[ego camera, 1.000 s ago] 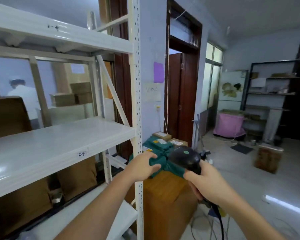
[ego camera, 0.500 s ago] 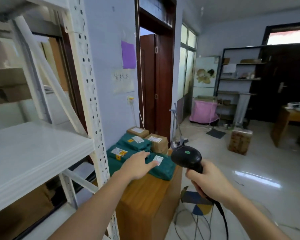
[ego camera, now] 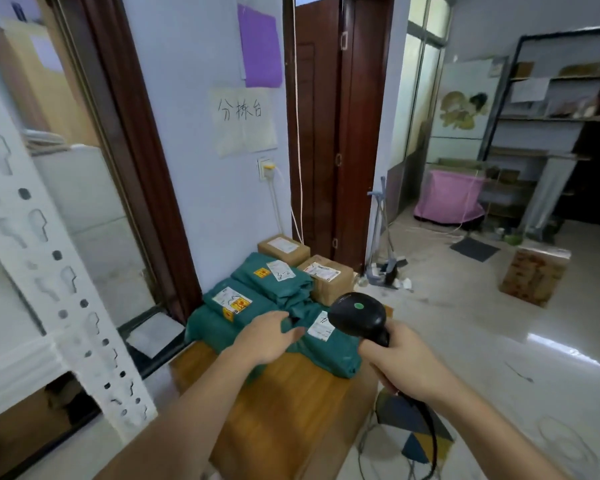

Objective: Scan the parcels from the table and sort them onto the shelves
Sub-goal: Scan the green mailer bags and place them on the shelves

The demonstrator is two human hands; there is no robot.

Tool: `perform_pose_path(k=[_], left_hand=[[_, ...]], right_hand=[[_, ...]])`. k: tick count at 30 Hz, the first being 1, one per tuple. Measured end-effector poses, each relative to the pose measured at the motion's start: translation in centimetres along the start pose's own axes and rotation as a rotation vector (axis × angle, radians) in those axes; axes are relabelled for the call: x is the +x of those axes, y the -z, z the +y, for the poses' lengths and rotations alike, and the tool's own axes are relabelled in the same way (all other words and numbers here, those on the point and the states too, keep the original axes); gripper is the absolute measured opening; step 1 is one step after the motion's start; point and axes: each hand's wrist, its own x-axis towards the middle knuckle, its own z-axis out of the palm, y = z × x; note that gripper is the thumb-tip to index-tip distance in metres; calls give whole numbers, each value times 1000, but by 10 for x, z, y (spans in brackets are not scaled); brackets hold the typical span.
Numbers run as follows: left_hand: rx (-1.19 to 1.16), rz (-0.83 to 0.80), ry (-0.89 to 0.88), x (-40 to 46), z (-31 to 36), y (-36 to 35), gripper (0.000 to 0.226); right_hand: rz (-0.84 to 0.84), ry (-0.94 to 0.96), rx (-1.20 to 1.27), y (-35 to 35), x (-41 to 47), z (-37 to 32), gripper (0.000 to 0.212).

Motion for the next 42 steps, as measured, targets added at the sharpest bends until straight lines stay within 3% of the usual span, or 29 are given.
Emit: perform_pose_path(k=[17, 21, 25, 29, 37, 42], left_hand=[[-284, 12, 466, 138, -100, -50, 69], [-394, 6, 558, 176, -126, -59, 77], [-625, 137, 723, 202, -140, -71, 82], [-798, 203, 971, 225, -158, -93, 112], [-763, 178, 1147, 253, -157, -101, 139], [-669, 149, 1192, 270, -150, -104, 137]], right_hand=[[-407, -36, -15, -41, 218, 32, 12], [-434, -57, -31, -52, 259, 33, 12], [-455, -64, -29, -63, 291, 38, 16], [-496, -87, -10, -76, 315, 44, 9], [-619, -102, -23, -86, 350, 52, 22], [-650, -69, -68, -88, 363, 58, 21]])
